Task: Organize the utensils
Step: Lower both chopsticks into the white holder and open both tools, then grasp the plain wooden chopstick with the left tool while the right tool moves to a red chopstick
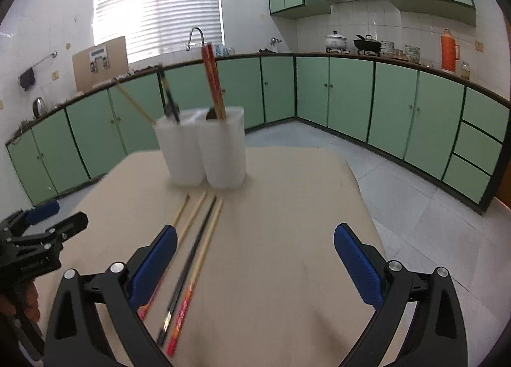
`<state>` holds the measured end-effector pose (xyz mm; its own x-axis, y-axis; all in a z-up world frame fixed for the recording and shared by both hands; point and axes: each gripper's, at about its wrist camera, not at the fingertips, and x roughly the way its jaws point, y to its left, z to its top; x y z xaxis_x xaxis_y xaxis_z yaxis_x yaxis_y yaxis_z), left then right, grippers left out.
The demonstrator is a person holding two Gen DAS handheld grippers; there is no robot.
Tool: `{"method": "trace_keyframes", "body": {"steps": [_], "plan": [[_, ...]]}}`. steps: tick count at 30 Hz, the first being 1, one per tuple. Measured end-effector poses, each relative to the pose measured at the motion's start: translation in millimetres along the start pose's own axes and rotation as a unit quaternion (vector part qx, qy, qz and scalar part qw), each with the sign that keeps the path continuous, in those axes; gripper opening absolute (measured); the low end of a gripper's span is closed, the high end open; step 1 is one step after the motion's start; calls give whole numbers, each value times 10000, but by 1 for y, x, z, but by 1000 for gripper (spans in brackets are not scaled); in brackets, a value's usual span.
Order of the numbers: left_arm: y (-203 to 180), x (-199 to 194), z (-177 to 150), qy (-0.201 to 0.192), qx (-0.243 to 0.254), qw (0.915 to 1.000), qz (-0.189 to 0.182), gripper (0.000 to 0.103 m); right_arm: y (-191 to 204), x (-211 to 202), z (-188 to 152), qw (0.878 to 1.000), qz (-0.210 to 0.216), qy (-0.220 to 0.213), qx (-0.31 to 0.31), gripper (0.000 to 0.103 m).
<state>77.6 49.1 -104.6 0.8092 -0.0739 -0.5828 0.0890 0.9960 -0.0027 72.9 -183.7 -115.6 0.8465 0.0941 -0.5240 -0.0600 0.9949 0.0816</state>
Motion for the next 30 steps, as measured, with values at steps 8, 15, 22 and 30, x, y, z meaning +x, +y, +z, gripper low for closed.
{"method": "trace_keyframes", "body": {"steps": [8, 15, 22, 30], "plan": [[-16, 0, -32, 390, 118, 9991, -136, 86, 14, -3, -40, 9989, 207, 421, -39, 72], [-35, 5, -41, 743, 320, 9959, -411, 83, 14, -2, -45, 9985, 243, 490, -18, 66], [-53, 12, -51, 985, 547, 9921, -559, 79, 5, -4, -42, 9987, 189, 459, 75, 65], [-55, 19, -55, 1154, 509, 9907, -507, 69, 8, -2, -44, 9986, 237, 475, 60, 65]]}}
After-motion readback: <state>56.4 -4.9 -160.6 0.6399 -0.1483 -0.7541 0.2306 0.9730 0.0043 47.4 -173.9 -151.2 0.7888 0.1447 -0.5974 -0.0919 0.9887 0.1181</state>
